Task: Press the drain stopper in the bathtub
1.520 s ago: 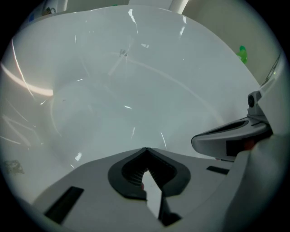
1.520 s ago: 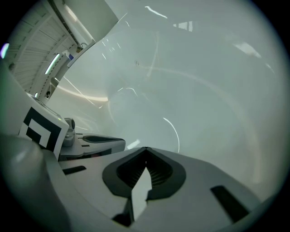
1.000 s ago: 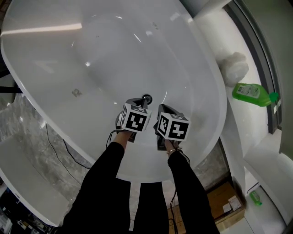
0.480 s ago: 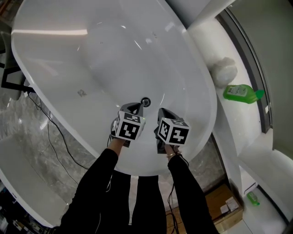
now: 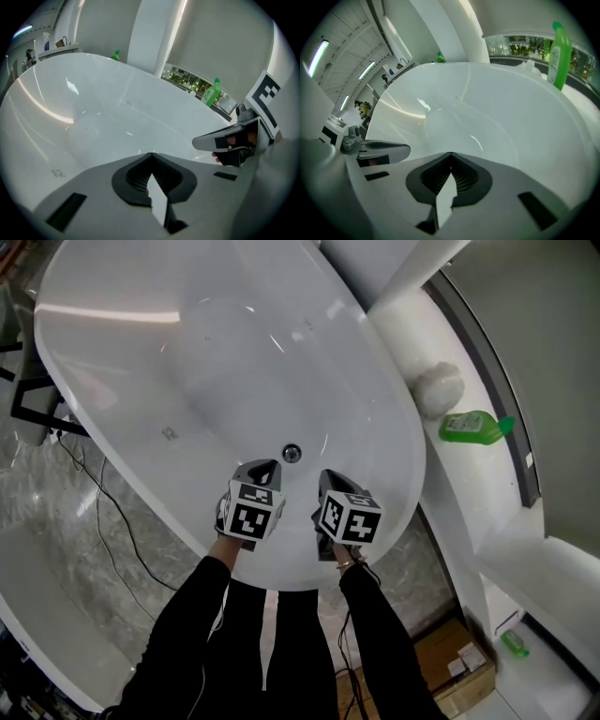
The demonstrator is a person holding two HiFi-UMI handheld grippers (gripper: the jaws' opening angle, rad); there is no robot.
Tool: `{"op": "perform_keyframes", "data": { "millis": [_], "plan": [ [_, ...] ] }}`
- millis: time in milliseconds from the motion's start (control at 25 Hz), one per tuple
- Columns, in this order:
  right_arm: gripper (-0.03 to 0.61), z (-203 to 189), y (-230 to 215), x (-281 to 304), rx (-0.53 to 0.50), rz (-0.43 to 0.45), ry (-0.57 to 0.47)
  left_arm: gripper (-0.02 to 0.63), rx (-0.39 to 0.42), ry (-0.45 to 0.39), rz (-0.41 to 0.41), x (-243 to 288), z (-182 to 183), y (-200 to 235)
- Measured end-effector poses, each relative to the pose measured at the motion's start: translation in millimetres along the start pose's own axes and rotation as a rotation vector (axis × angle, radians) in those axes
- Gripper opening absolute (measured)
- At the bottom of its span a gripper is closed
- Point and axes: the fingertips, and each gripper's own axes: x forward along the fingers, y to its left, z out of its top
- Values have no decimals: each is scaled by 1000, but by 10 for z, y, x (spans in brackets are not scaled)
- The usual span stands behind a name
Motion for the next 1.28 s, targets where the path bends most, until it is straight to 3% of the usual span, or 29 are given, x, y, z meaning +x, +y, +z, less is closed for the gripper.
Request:
{"op": "perform_keyframes", "data": {
  "millis": [800, 1280],
  "plan": [
    [2, 24, 293, -498, -33, 17, -96, 8, -6, -113, -2, -709, 179, -81],
    [2, -23, 376, -612, -35, 24, -116, 8, -24, -121, 1, -854, 126, -17]
  ]
}}
